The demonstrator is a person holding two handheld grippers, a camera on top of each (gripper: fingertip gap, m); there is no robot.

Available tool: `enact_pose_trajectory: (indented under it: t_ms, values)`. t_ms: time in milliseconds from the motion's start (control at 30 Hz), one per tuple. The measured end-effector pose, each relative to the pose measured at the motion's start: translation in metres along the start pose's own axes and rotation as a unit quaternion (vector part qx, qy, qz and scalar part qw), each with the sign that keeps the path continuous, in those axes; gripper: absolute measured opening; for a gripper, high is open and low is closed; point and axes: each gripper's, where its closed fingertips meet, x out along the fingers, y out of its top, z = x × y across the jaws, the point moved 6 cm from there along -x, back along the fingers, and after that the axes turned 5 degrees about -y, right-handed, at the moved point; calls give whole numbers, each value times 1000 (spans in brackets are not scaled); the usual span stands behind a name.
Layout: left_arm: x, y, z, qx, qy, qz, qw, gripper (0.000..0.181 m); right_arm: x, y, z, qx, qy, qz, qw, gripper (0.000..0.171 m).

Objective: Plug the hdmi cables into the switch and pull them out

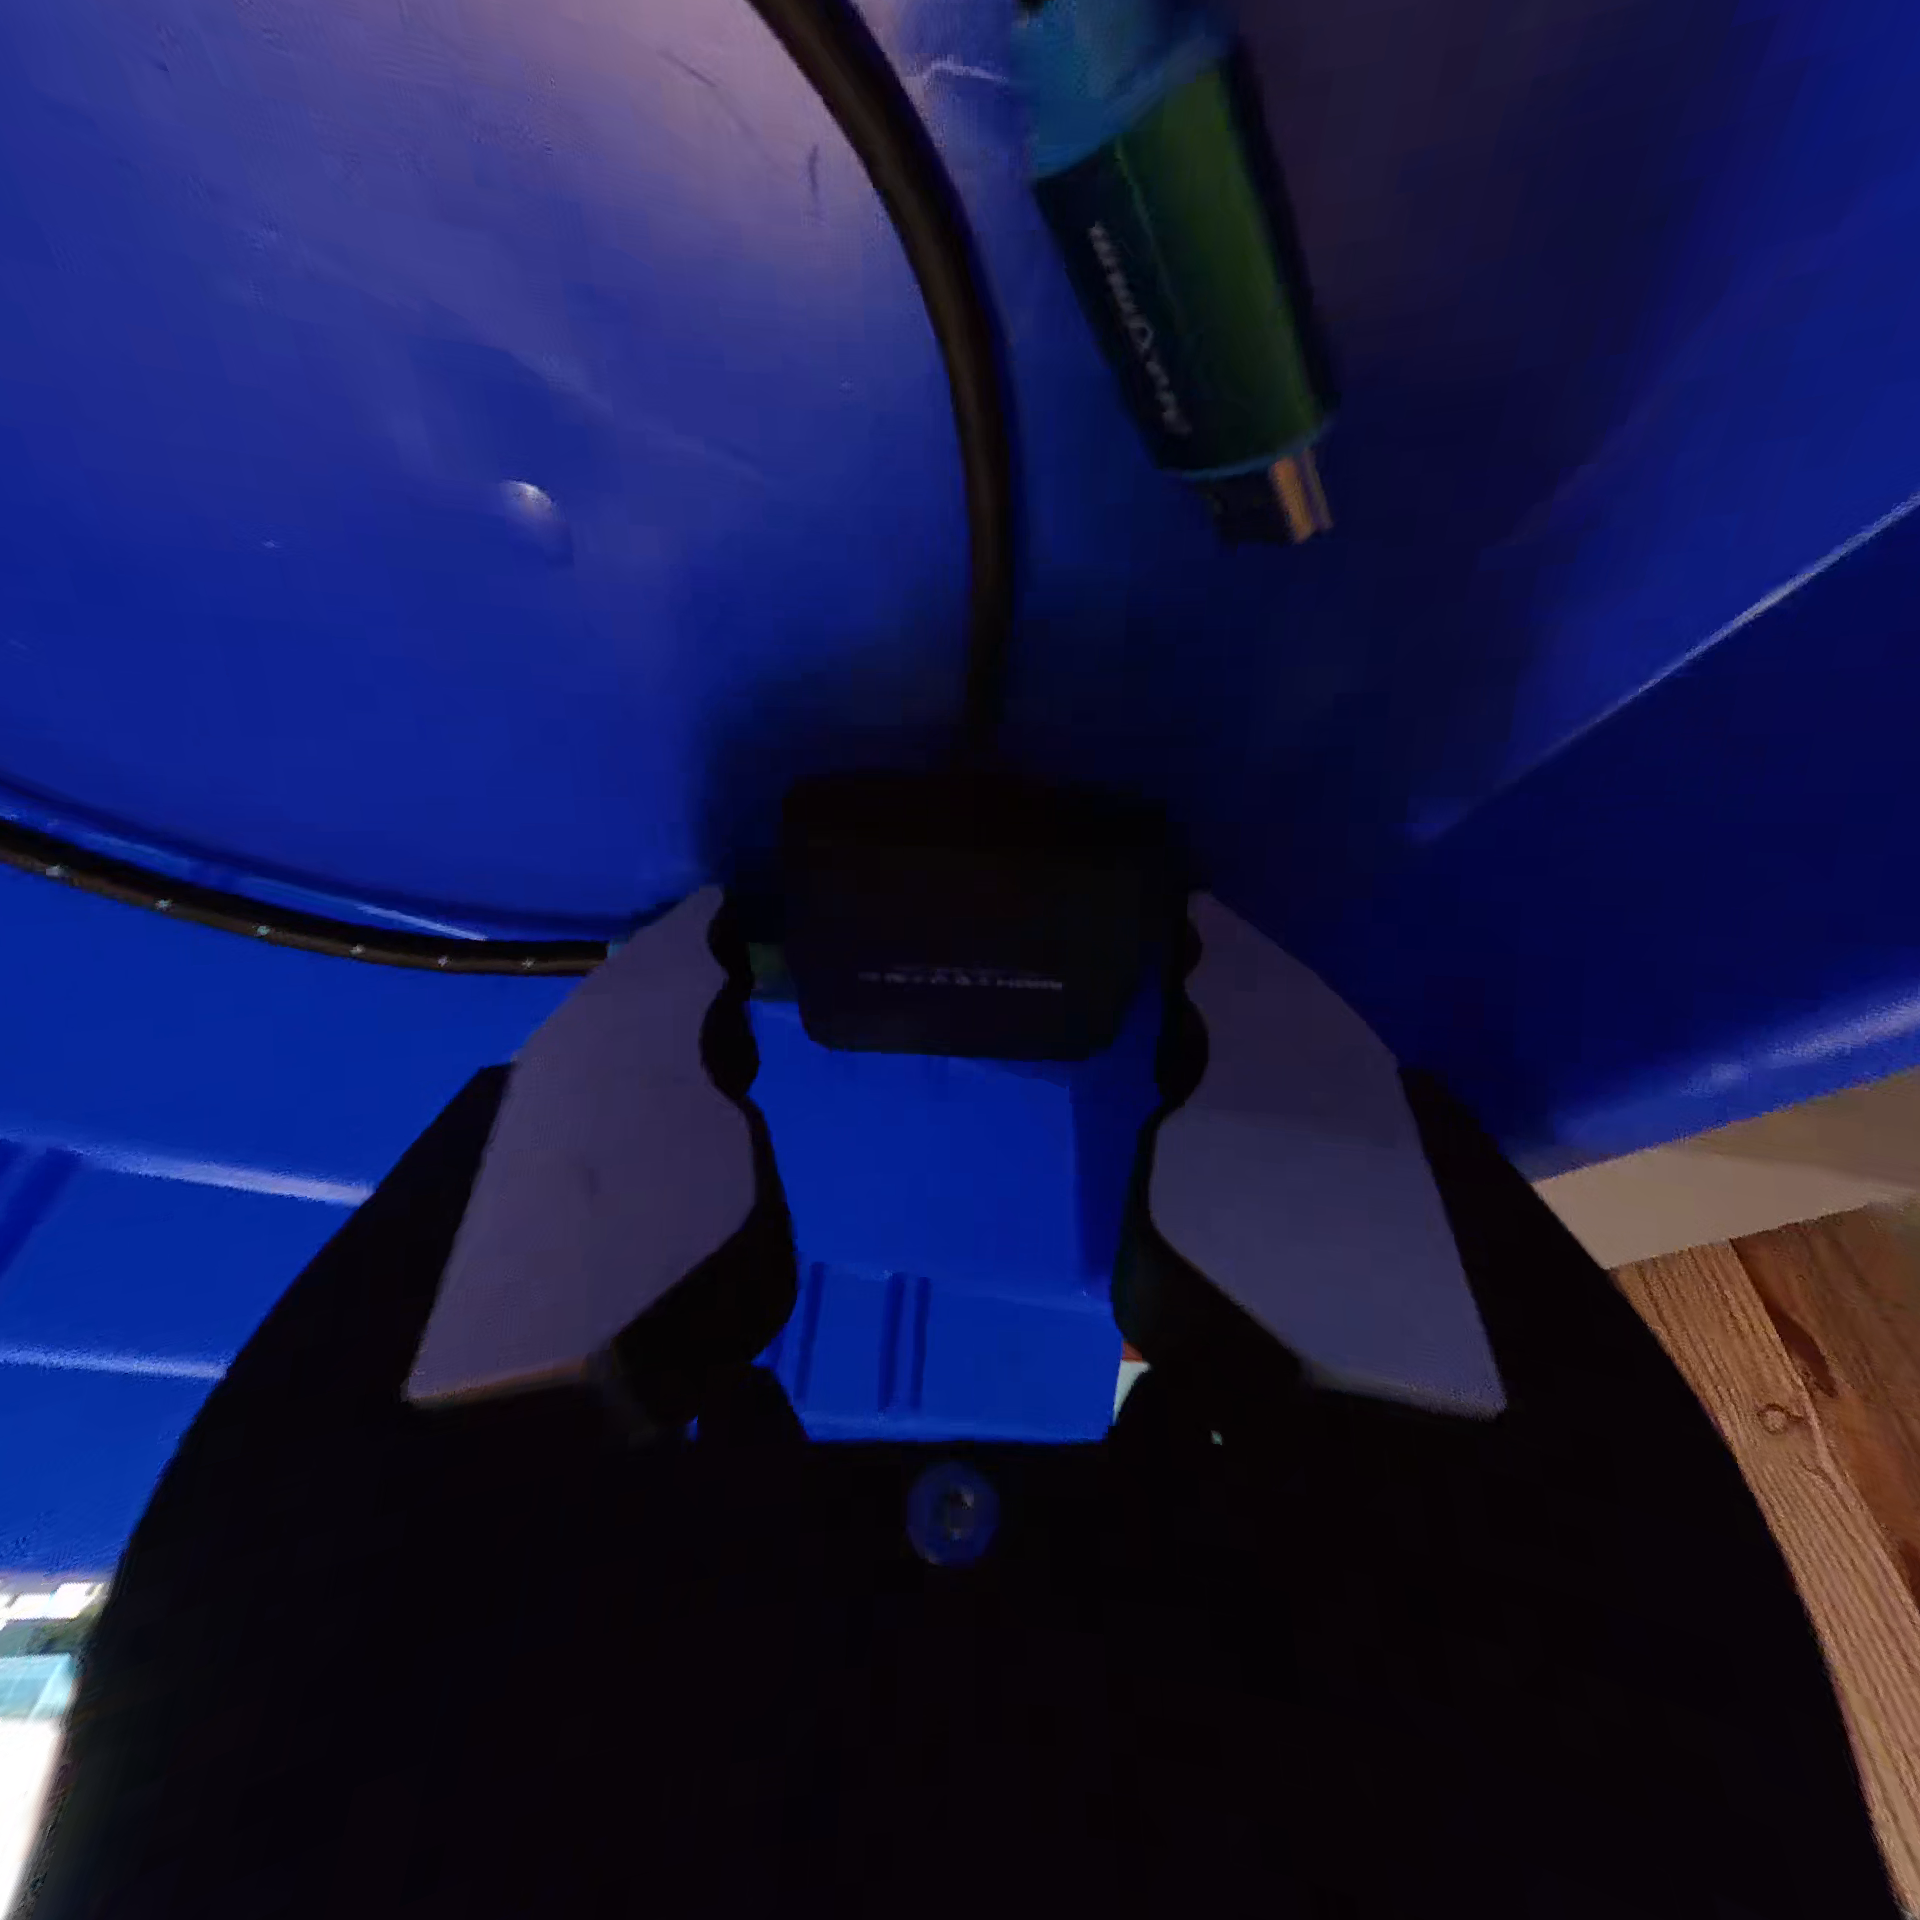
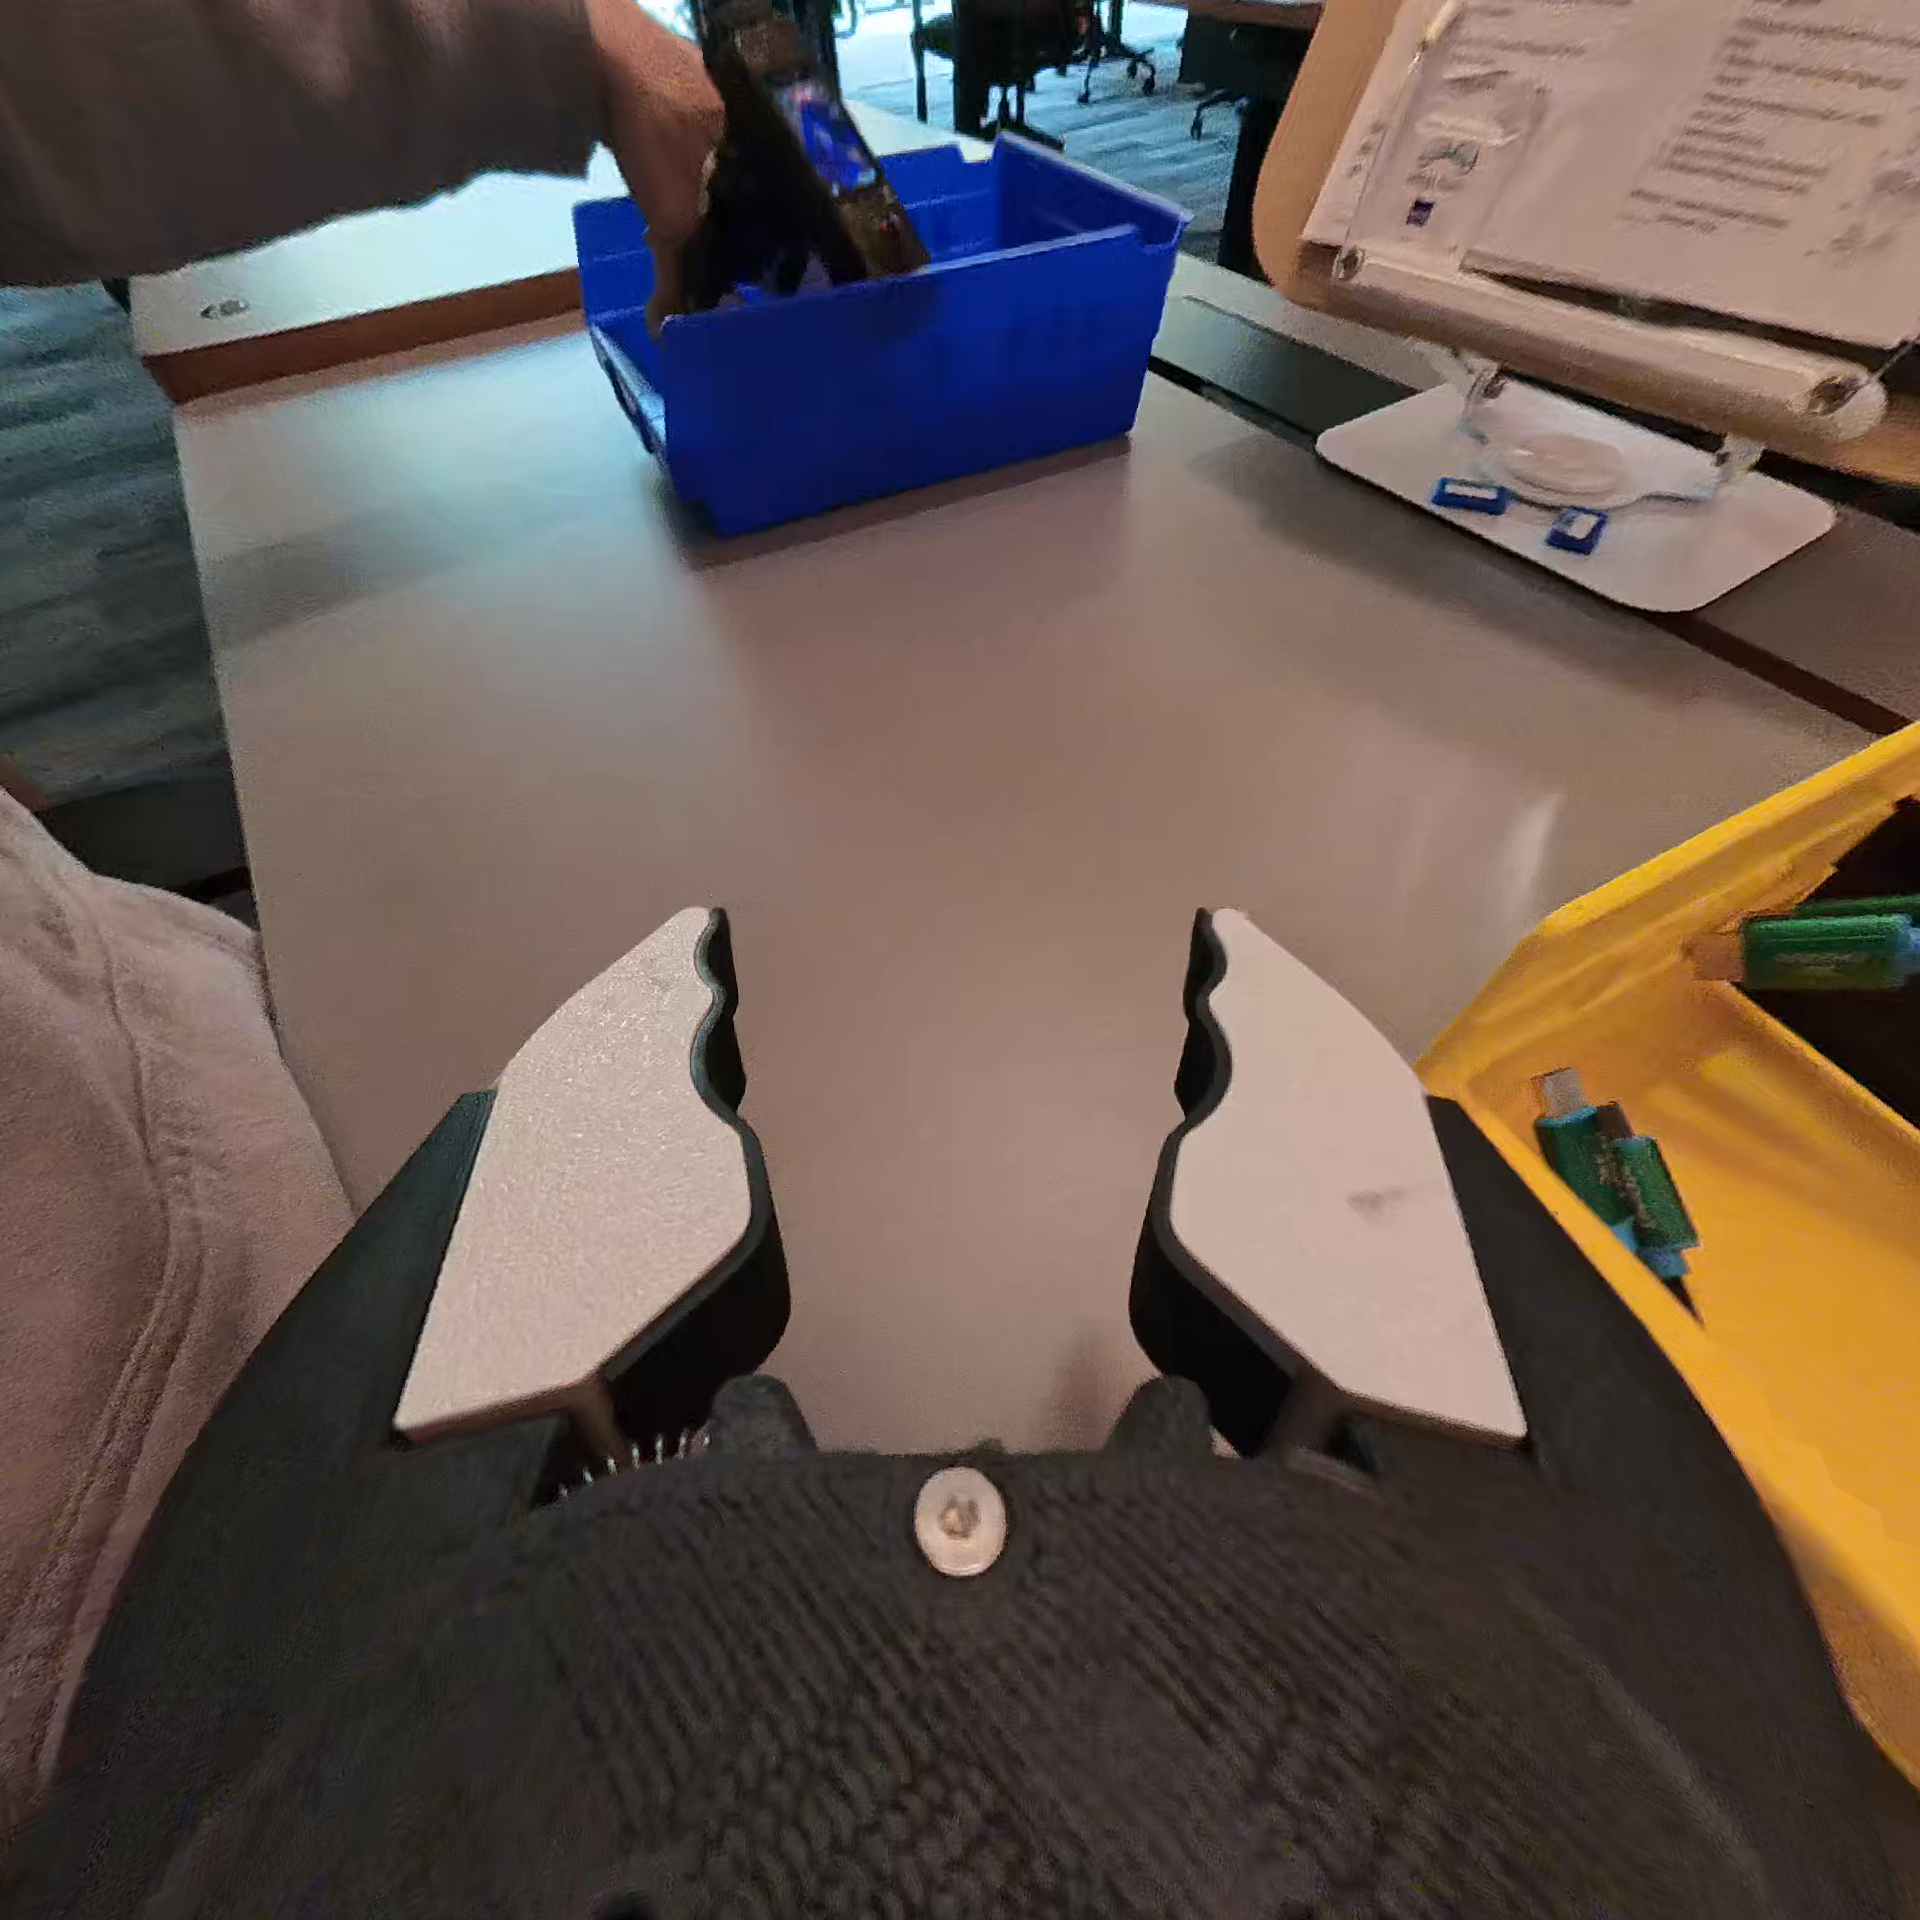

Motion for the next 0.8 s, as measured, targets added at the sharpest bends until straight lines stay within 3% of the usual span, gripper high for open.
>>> enact_pose_trajectory:
  t_ms: [33, 200, 333, 467, 600, 700, 800]
  values:
    - [0, -1, 0, 1, -6, 12, 1000, 69, -1, -4, 0, 4, -4, -9, 1000, 82]
    - [-6, -8, 9, 25, 28, 99, 994, 68, 3, -19, 2, 23, -6, -21, 1000, 80]
    - [-56, -20, 22, -14, 147, 188, 971, 67, 16, -9, -3, 49, 17, 12, 999, 80]
    - [-134, -26, 57, -47, 284, 268, 920, 65, 41, 16, -12, 73, 37, 55, 995, 82]
    - [-208, 2, 117, -16, 418, 338, 843, 62, 79, 54, -28, 119, 80, 113, 983, 83]
    - [-237, 35, 157, 28, 500, 337, 797, 61, 114, 82, -37, 175, 126, 150, 965, 85]
    - [-244, 67, 184, 81, 548, 331, 764, 61, 148, 100, -41, 284, 216, 173, 918, 83]
